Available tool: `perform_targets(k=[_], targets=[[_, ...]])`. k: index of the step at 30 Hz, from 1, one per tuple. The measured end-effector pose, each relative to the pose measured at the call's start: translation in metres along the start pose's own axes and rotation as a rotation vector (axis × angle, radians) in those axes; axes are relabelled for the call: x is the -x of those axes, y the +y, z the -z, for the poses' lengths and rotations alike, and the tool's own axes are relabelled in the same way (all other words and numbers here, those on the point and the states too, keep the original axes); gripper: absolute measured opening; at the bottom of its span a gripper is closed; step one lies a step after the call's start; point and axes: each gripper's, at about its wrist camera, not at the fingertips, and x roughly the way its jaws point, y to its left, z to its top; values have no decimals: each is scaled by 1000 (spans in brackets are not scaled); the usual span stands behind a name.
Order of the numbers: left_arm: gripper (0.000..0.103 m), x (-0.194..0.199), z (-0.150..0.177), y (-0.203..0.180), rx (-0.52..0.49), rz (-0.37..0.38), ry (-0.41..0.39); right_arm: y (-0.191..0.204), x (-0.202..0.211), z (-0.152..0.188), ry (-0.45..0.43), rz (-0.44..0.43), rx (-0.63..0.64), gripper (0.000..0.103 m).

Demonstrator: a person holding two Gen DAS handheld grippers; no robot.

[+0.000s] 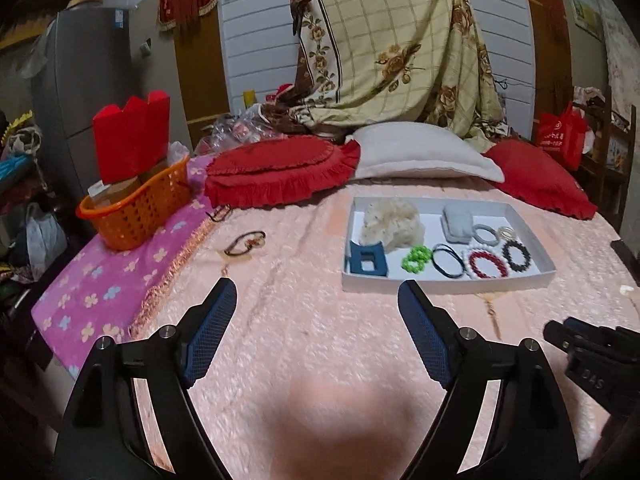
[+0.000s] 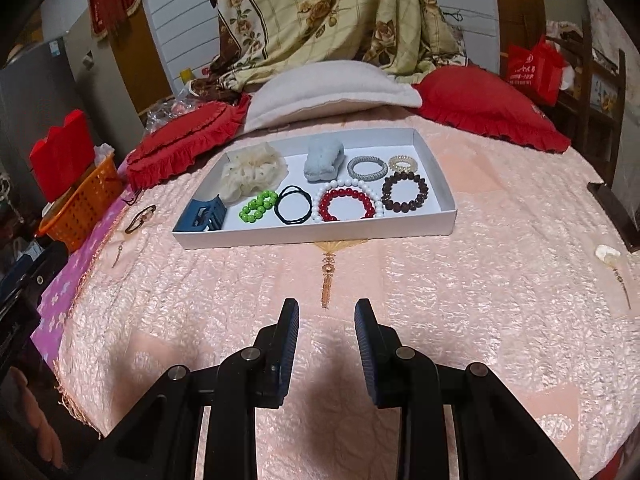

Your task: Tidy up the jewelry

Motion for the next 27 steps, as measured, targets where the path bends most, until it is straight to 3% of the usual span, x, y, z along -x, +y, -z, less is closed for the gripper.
perform_targets(k=[3,12,18,27], targets=[[83,15,1,-3,16,-5,-5,-1,9,2,-22,7,7,28],[84,62,-2,0,83,-24,-123,1,33,9,-77,22,29,31],[84,58,1,6,100,79,-34,6,44,13,-108,35,45,33],[84,54,16,-11,49,92,35,12,46,17,-109,51,72,35]])
